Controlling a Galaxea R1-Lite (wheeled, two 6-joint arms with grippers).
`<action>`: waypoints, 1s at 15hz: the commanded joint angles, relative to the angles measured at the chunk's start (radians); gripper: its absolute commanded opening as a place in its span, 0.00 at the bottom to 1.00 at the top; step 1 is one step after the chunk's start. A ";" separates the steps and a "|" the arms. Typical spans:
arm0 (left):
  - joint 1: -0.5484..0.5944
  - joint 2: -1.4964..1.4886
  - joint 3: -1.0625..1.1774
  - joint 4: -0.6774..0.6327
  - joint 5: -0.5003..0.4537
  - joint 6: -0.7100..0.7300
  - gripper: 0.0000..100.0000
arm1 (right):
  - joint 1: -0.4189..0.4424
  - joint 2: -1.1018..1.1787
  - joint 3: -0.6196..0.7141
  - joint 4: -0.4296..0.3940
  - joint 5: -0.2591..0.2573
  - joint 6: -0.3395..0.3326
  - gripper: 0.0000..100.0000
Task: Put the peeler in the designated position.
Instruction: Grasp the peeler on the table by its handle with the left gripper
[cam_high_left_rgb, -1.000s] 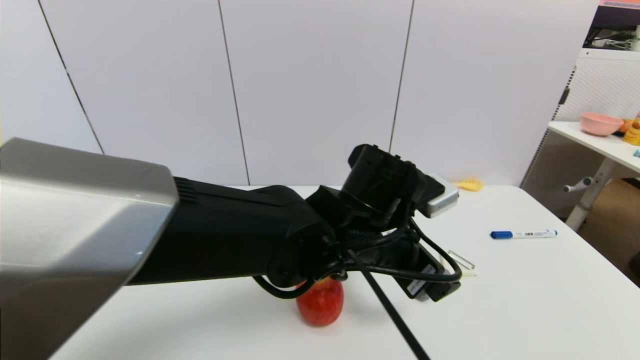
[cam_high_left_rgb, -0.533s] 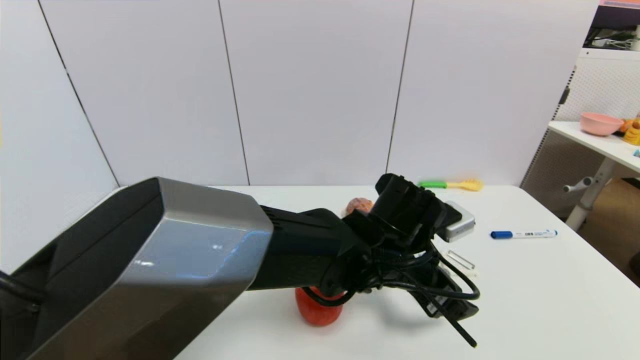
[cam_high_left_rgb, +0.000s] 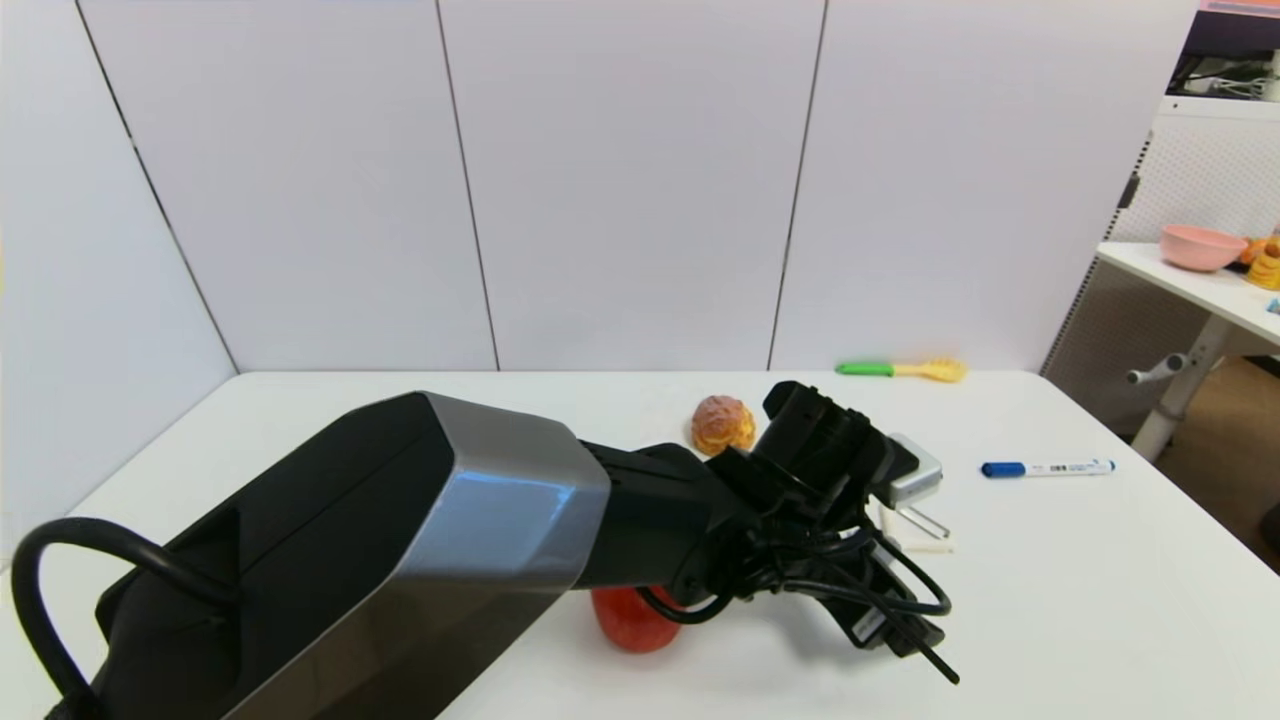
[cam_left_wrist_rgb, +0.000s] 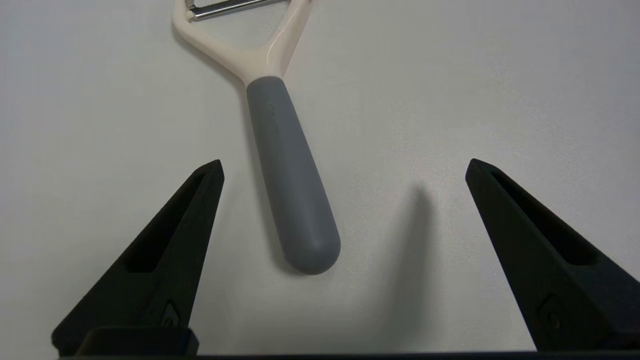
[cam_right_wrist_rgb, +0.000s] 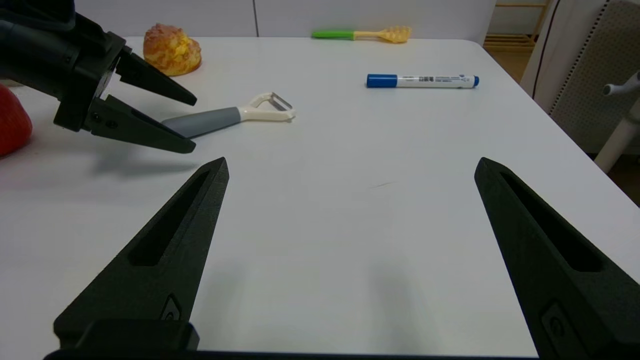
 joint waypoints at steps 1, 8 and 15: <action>0.001 0.024 -0.022 -0.001 -0.001 0.004 1.00 | 0.000 0.001 0.002 0.000 0.000 0.000 1.00; 0.010 0.059 -0.059 -0.001 -0.001 0.002 1.00 | 0.001 0.001 0.002 0.000 0.000 0.000 1.00; 0.024 0.079 -0.060 -0.003 -0.001 0.004 1.00 | 0.000 0.001 0.002 0.000 0.000 0.000 1.00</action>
